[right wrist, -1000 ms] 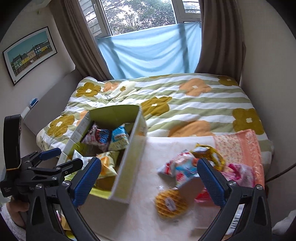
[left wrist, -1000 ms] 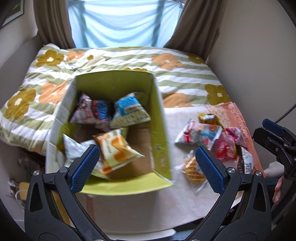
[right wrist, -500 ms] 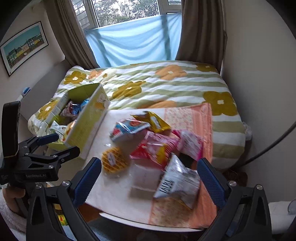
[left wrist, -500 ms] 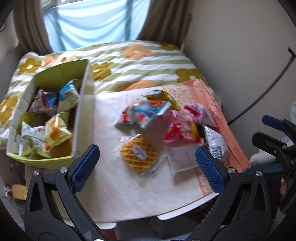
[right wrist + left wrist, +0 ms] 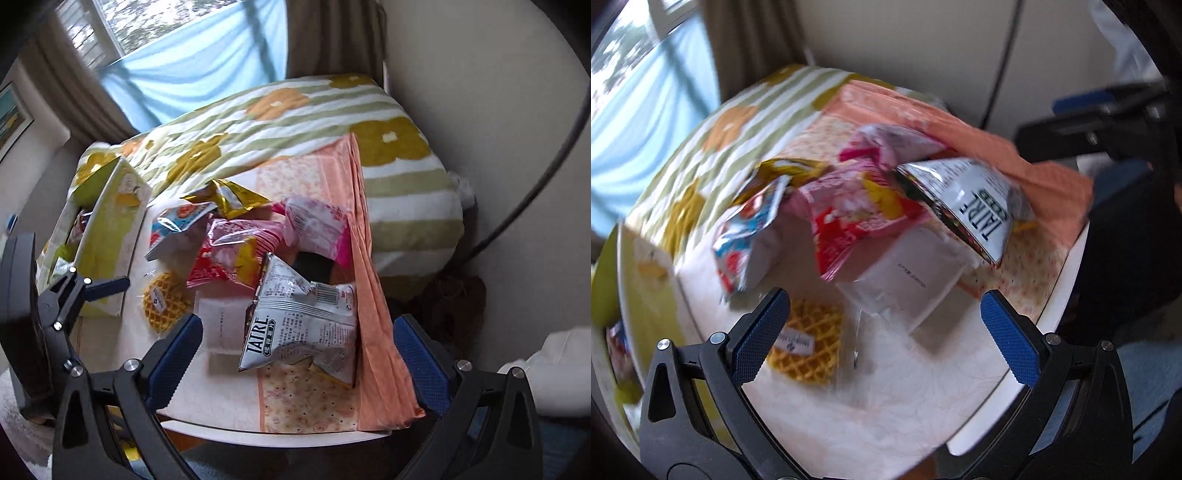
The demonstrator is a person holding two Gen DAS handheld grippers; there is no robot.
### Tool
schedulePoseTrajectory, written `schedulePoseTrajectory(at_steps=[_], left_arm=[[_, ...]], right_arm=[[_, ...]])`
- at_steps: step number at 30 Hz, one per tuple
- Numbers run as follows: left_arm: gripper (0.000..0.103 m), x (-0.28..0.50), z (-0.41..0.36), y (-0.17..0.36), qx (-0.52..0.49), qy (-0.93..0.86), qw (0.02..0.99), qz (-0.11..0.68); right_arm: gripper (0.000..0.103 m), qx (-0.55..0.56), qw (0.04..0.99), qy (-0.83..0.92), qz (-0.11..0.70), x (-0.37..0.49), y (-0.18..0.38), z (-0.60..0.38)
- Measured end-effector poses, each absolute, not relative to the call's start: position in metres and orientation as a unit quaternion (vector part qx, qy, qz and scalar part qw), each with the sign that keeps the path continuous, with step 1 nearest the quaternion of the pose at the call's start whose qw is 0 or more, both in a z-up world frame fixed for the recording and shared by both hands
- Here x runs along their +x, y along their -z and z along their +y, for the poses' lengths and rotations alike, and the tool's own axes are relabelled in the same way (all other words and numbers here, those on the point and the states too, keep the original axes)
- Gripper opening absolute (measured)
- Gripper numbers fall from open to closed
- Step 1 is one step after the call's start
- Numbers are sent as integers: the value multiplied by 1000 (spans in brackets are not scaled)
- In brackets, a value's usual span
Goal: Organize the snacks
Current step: 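Grasp the white square packet with the left tool while the right tool grasps the white TATRE bag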
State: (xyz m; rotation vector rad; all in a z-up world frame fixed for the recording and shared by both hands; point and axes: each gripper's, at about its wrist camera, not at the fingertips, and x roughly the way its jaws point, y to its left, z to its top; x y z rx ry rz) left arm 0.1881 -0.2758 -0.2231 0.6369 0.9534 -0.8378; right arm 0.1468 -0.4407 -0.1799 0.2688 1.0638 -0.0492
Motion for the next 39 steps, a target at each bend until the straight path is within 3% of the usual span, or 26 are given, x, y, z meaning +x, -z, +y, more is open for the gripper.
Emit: schedulePoseTrajectory(at_steps=[6, 25, 30, 39], left_arm=[[96, 190, -303, 261, 355, 445, 699, 433], [88, 221, -325, 315, 365, 519, 641, 433], [72, 222, -328, 318, 357, 517, 646, 433], [67, 223, -310, 312, 339, 494, 653, 464]], right_arm=[[103, 177, 830, 35, 527, 157, 211, -447], [101, 244, 808, 65, 532, 162, 241, -468], [101, 250, 808, 65, 529, 162, 240, -466], [101, 234, 807, 50, 540, 168, 245, -456]])
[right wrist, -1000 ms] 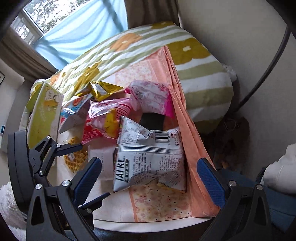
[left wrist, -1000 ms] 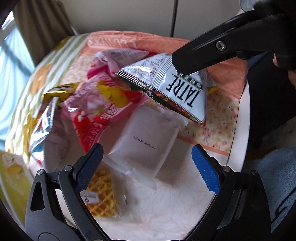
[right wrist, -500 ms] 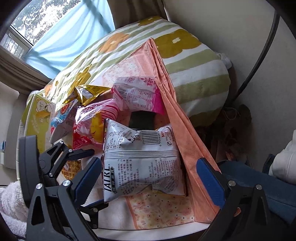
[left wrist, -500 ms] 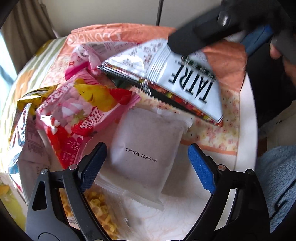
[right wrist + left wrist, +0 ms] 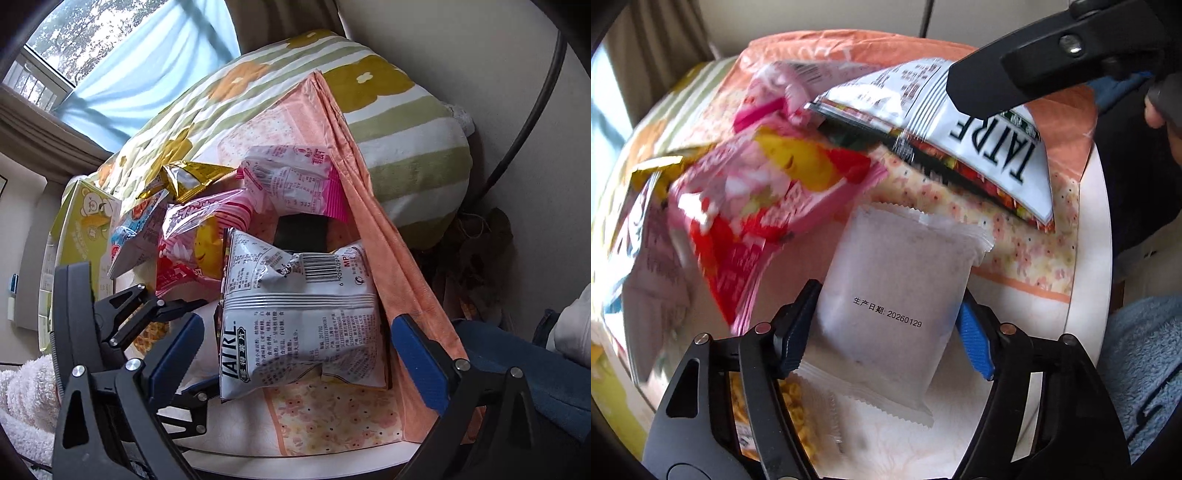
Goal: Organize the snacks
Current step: 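Grasp the white square packet with the left tool while the right tool grasps the white TATRE bag, then carry both packets over the yellow-green box and open both tools to drop them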
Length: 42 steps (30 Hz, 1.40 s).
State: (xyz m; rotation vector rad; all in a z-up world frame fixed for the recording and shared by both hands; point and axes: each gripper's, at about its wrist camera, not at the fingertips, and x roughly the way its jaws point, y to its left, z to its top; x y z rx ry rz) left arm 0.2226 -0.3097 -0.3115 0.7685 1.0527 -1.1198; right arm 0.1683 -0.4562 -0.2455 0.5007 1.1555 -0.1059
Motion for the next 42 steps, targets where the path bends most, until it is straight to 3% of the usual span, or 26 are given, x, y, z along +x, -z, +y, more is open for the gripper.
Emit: schedulePoseTrajectory(at_steps=[23, 25, 27, 30, 42], left_arm=[[67, 223, -255, 291, 273, 407, 705, 512], [67, 219, -254, 288, 269, 400, 710, 514], [67, 213, -252, 283, 267, 392, 715, 513], [67, 209, -250, 277, 261, 381, 725, 512], [67, 176, -231, 232, 226, 330, 776, 487]], right_arm=[[103, 164, 796, 35, 582, 185, 282, -432], [99, 150, 799, 36, 582, 182, 282, -426], [83, 141, 803, 40, 578, 178, 279, -425], [75, 143, 809, 35, 568, 170, 273, -430], [72, 143, 837, -20, 528, 148, 228, -422]])
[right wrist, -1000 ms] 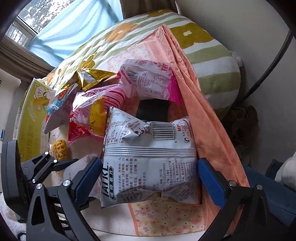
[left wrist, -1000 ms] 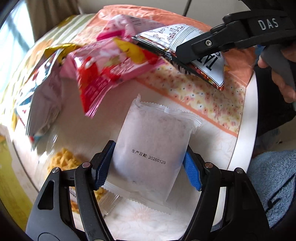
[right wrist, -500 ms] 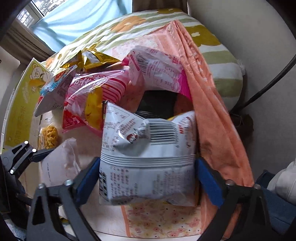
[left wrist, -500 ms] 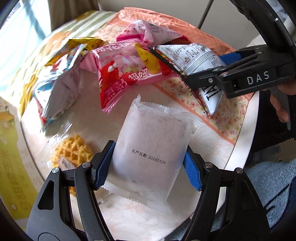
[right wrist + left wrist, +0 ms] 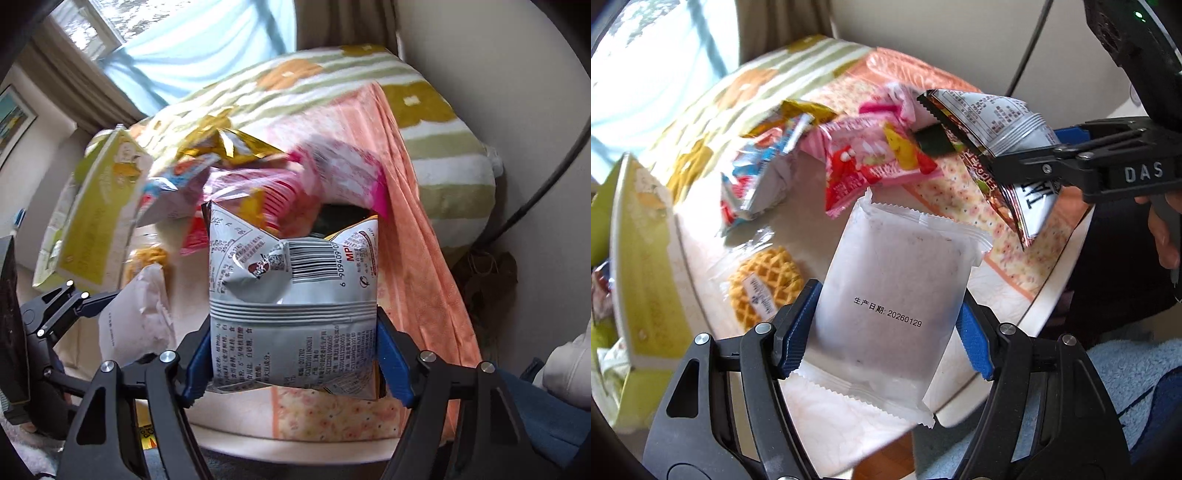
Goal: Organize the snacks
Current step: 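Carry both packets over the yellow-green box and open both tools to drop them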
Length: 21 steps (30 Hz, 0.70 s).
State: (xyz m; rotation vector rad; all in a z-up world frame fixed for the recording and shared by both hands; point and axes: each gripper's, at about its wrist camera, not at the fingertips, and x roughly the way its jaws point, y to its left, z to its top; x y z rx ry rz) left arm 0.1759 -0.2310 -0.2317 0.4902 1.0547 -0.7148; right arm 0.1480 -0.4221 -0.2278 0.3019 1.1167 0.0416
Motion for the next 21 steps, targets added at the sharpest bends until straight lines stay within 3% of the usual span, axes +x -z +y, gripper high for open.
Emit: schedulePoseTrajectory(at_steps=[11, 21], left_arm=[[67, 177, -189, 146, 174, 243, 847, 440], [67, 224, -105, 89, 102, 185, 884, 416]], right_arm=[[72, 100, 873, -105, 466, 153, 150, -396], [72, 70, 889, -175, 416, 197, 96, -326]])
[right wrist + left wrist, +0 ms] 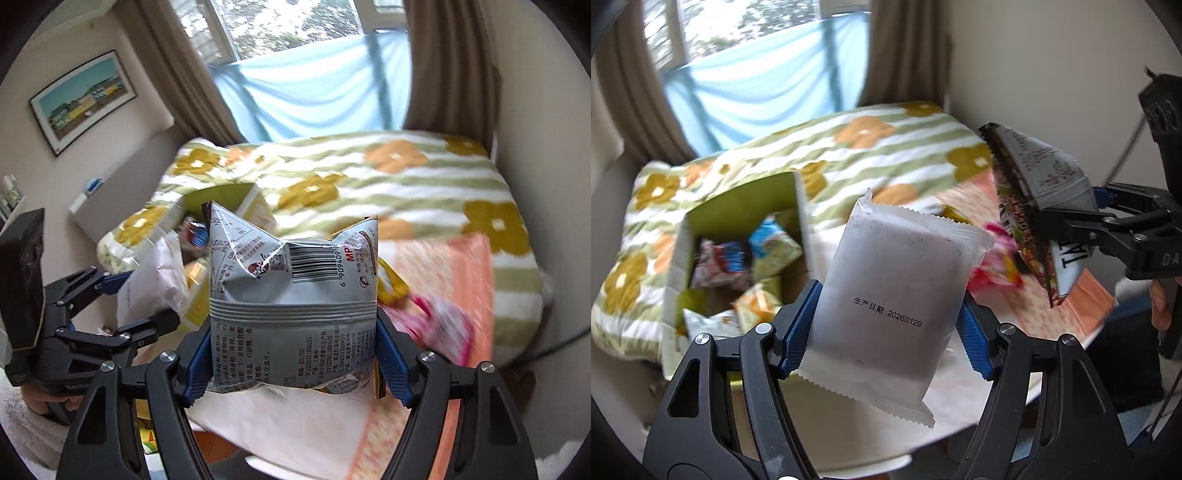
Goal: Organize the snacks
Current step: 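Carry both packets over the yellow-green box and open both tools to drop them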
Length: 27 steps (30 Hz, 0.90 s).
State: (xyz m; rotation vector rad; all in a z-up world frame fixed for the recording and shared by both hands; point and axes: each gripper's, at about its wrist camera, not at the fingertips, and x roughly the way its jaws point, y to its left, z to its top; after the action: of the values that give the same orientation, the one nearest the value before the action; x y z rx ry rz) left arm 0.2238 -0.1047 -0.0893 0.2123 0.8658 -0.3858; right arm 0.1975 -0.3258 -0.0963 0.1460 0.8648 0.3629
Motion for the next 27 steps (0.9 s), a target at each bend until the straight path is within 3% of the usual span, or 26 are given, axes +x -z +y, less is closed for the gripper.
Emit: schedulePoseTrajectory(at_steps=[12, 25, 26, 27], left_arm=[[67, 321, 34, 112, 65, 103, 881, 456], [67, 386, 107, 177, 42, 95, 840, 533], [69, 385, 107, 176, 39, 97, 842, 530], [78, 382, 107, 175, 37, 95, 844, 526]], right_arm=[[72, 63, 886, -226, 400, 283, 83, -193], [72, 79, 854, -217, 466, 332, 131, -121], [72, 78, 852, -216, 470, 334, 133, -119], [72, 77, 850, -217, 473, 336, 135, -120]])
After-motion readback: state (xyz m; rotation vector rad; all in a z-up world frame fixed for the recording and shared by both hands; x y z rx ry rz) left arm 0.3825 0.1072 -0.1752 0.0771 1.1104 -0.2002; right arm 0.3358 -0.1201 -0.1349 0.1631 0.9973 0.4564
